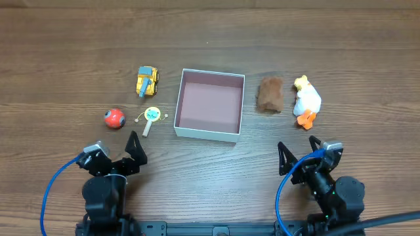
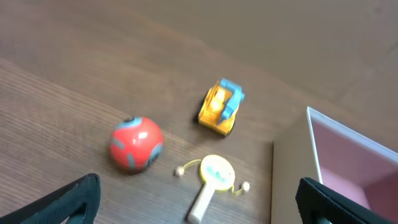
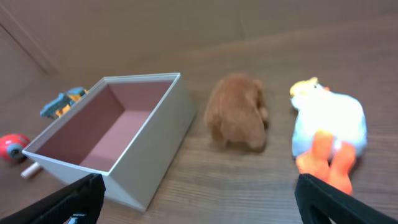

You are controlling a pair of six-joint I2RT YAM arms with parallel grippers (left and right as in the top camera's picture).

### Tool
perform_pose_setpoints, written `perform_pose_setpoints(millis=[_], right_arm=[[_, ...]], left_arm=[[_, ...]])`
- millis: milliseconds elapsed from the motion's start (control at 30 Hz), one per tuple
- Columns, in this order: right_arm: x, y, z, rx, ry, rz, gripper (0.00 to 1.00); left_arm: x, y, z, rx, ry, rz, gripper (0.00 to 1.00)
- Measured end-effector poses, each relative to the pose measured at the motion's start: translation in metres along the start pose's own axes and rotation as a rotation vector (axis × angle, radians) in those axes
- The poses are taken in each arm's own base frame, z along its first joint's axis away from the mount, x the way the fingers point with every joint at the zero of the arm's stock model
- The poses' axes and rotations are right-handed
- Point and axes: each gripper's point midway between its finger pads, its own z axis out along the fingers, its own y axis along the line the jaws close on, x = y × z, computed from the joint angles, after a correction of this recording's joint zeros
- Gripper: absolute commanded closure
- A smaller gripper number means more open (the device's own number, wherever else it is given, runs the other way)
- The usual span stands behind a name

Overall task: Pack container
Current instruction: 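Move both arms forward from rest toward the toys, then grasp the brown plush toy with the right gripper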

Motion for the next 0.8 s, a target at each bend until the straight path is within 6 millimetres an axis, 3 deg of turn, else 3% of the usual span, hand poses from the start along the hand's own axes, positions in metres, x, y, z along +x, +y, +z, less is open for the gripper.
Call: perform_pose_setpoints(millis=[67, 200, 300, 333, 433, 467, 500, 667, 800], right_arm=[[-0.014, 0.005, -0.005, 0.010, 0.044, 0.015, 0.00], [-0.039, 0.010, -0.003, 0.060, 0.265, 0.081, 0.00], [-0.080, 0.013, 0.019, 0.096, 0.425, 0.122, 0.00], [-0.083, 0.013, 0.021, 0.096, 0.424, 0.119, 0.00], [-0.123, 0.009, 0.067, 0.126, 0.562, 0.155, 0.00], [-0.127, 0.006, 0.082, 0.134, 0.597, 0.165, 0.00], [-0.127, 0.002, 0.104, 0.135, 0.637, 0.178, 0.00], [-0.081, -0.013, 0.160, 0.107, 0.765, 0.238, 0.03], [-0.029, -0.037, 0.182, 0.181, 0.904, 0.280, 0.04]], left_arm=[[-0.004, -0.003, -0.004, -0.020, 0.065, 0.003, 0.00], [-0.044, -0.017, -0.005, -0.081, 0.181, 0.048, 0.00], [-0.079, -0.033, 0.020, -0.144, 0.326, 0.059, 0.00], [-0.084, -0.035, 0.027, -0.154, 0.353, 0.061, 0.00], [-0.097, -0.045, 0.061, -0.194, 0.498, 0.060, 0.00], [-0.096, -0.047, 0.067, -0.193, 0.528, 0.058, 0.00], [-0.091, -0.048, 0.083, -0.205, 0.590, 0.054, 0.00], [-0.061, -0.039, 0.102, -0.234, 0.715, 0.046, 0.00], [-0.053, -0.036, 0.106, -0.242, 0.743, 0.045, 0.00]])
